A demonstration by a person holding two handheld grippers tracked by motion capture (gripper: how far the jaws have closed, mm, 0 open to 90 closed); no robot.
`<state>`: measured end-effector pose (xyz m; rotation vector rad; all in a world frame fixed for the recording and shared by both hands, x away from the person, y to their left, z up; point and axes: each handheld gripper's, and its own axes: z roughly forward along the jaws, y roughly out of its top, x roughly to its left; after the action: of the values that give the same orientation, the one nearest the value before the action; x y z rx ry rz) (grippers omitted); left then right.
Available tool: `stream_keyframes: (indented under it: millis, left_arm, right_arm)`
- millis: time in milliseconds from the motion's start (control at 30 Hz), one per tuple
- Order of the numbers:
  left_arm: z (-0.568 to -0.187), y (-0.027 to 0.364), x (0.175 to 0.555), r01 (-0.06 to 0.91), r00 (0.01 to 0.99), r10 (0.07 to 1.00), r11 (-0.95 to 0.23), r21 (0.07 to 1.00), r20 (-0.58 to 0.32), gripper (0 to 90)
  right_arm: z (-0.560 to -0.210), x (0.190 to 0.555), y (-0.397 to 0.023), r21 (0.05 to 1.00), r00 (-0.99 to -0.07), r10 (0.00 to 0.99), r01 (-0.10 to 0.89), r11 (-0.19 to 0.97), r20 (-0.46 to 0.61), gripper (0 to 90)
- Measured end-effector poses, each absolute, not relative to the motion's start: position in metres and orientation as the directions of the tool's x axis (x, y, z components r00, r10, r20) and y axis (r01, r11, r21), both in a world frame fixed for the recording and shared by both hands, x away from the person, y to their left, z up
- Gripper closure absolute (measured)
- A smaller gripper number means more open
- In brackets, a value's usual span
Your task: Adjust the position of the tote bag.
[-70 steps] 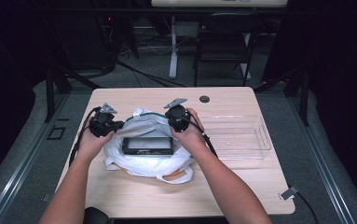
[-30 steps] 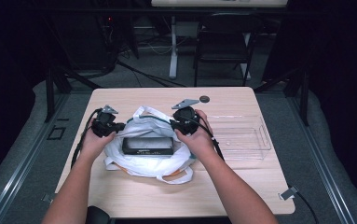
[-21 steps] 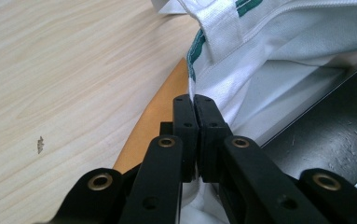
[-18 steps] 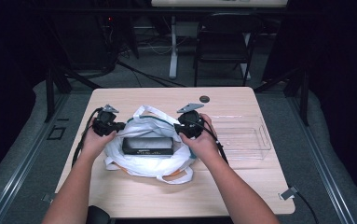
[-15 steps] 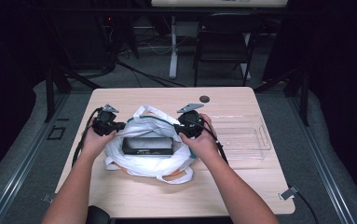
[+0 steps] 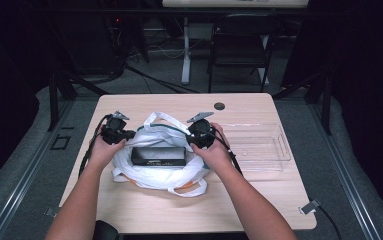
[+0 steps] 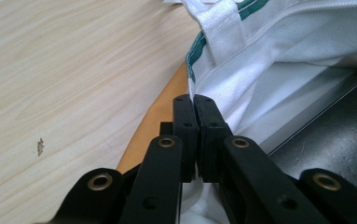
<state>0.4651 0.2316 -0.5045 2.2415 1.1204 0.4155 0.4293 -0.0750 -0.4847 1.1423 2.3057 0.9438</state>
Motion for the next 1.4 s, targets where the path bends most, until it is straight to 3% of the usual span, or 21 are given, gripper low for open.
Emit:
stream_keyframes:
  millis: [300, 1267, 1400]
  left_arm:
    - [-0.508, 0.232, 0.468, 0.624, 0.595, 0.804, -0.470, 0.624, 0.010, 88.7]
    - [-0.517, 0.225, 0.474, 0.656, 0.579, 0.815, -0.482, 0.580, 0.023, 88.4]
    - [-0.516, 0.227, 0.473, 0.650, 0.574, 0.819, -0.456, 0.607, 0.001, 83.6]
  right_arm:
    - [-0.493, 0.437, -0.070, 0.686, -0.573, 0.814, 0.556, 0.470, -0.093, 81.3]
    - [-0.506, 0.449, -0.068, 0.659, -0.543, 0.836, 0.601, 0.453, -0.079, 82.1]
    - [-0.504, 0.448, -0.069, 0.661, -0.545, 0.835, 0.602, 0.448, -0.070, 81.6]
